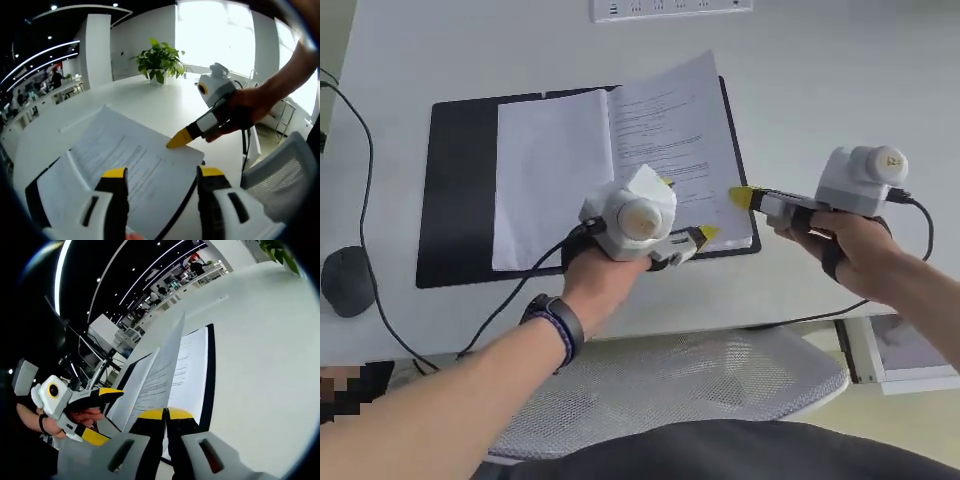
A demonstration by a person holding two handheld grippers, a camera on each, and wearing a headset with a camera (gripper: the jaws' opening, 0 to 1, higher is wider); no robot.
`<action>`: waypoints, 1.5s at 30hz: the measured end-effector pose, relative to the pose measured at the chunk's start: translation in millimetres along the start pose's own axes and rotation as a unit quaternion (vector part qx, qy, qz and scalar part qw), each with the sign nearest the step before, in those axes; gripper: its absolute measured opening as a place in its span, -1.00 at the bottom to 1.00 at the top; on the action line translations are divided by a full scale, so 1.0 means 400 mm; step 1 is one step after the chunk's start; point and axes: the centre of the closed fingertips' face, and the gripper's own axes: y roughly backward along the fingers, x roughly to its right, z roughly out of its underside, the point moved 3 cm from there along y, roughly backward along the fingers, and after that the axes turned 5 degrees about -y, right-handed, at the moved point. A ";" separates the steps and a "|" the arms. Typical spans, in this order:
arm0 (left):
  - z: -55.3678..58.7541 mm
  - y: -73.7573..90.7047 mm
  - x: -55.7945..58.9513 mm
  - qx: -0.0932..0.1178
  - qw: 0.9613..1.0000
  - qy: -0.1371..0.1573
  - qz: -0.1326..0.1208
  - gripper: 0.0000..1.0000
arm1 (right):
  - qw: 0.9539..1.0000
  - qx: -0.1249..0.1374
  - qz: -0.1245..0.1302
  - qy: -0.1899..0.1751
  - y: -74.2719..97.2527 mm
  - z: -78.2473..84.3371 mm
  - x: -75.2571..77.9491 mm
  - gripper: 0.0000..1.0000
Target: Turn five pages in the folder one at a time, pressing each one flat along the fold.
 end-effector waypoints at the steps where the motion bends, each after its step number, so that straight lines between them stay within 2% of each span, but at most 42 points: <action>1: -0.001 0.009 -0.007 0.002 1.000 -0.001 -0.003 0.10 | 1.000 0.001 -0.001 0.001 0.000 -0.001 -0.002 -1.00; 8: -0.006 0.098 -0.076 0.017 0.999 0.010 -0.033 0.12 | 1.000 0.008 -0.001 0.004 0.006 -0.010 -0.016 -1.00; 11: -0.009 0.131 -0.097 0.025 0.998 0.019 -0.045 0.13 | 1.000 0.012 -0.002 0.004 0.008 -0.014 -0.023 -1.00; 12: 0.002 0.143 -0.111 0.026 0.998 0.020 -0.052 0.14 | 1.000 0.015 -0.005 0.002 0.009 -0.018 -0.027 -1.00; 15: 0.005 0.181 -0.134 0.030 0.997 0.029 -0.063 0.17 | 1.000 0.019 -0.008 0.003 0.012 -0.024 -0.041 -1.00; 16: 0.006 0.200 -0.147 0.032 0.996 0.031 -0.074 0.18 | 1.000 0.020 -0.009 0.003 0.012 -0.026 -0.045 -1.00; 21: 0.022 0.261 -0.182 0.035 0.994 0.047 -0.095 0.21 | 0.999 0.031 -0.027 0.009 0.014 -0.044 -0.087 -1.00; 28: 0.056 0.345 -0.222 0.041 0.989 0.065 -0.124 0.28 | 0.997 0.048 -0.060 0.013 0.007 -0.065 -0.161 -1.00; 32: 0.070 0.383 -0.240 0.041 0.987 0.072 -0.138 0.28 | 0.994 0.053 -0.094 0.028 -0.007 -0.077 -0.232 -1.00; 39: 0.096 0.462 -0.293 0.046 0.979 0.091 -0.176 0.28 | 0.988 0.040 -0.137 0.055 -0.068 -0.074 -0.352 -1.00; 45: 0.109 0.494 -0.310 0.049 0.976 0.097 -0.189 0.28 | 0.985 0.023 -0.159 0.066 -0.127 -0.054 -0.418 -1.00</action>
